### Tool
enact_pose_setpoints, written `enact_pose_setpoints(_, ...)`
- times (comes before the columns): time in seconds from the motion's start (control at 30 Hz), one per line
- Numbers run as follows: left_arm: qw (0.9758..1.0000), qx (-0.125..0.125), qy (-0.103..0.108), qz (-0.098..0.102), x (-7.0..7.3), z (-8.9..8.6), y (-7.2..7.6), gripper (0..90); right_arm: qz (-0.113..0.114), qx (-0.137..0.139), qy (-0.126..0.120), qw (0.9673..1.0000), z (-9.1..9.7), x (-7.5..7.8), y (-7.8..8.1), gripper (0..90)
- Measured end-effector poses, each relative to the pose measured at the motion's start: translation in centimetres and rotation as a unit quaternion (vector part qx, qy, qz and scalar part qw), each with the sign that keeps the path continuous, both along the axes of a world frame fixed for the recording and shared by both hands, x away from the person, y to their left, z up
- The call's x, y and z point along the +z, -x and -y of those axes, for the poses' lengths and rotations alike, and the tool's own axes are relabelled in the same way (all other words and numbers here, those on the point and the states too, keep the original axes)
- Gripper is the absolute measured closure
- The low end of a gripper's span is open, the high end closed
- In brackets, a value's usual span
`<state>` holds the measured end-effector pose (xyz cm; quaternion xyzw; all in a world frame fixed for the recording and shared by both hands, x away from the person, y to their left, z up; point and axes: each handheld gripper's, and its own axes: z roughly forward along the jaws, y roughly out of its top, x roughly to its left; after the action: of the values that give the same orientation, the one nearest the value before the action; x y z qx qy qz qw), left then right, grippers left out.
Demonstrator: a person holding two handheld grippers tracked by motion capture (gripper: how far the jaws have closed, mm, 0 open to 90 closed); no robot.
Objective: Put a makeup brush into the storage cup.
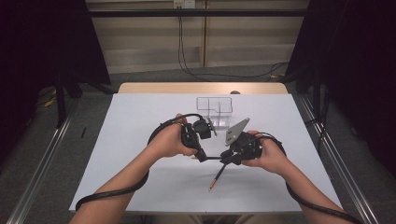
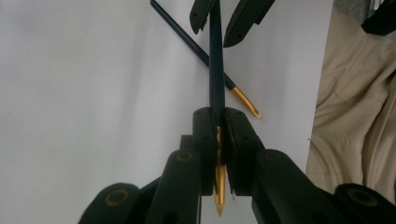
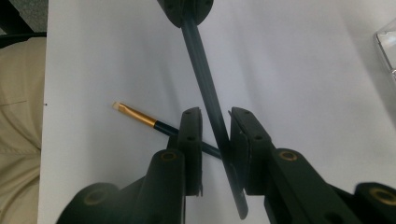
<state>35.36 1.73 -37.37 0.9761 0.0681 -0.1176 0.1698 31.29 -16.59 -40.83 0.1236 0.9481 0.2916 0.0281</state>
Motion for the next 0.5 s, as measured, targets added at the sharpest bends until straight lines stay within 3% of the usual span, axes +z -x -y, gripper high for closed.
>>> enact_pose_setpoints(0.3,0.9999,-0.006,0.007,-0.009,0.37,-0.02,-0.2,83.9,0.005,0.016,0.013,0.9998,-0.49,-0.22,-0.03,80.7)
enact_pose_setpoints(0.4,0.9992,-0.009,0.037,-0.011,0.36,-0.35,-0.44,83.7,0.005,0.028,0.022,0.9994,-0.57,-0.3,0.13,83.0)
enact_pose_setpoints(0.5,0.9993,-0.009,0.035,-0.013,0.46,-0.39,-0.48,82.6,-0.001,0.036,0.021,0.9991,-0.74,-0.48,0.35,84.4)
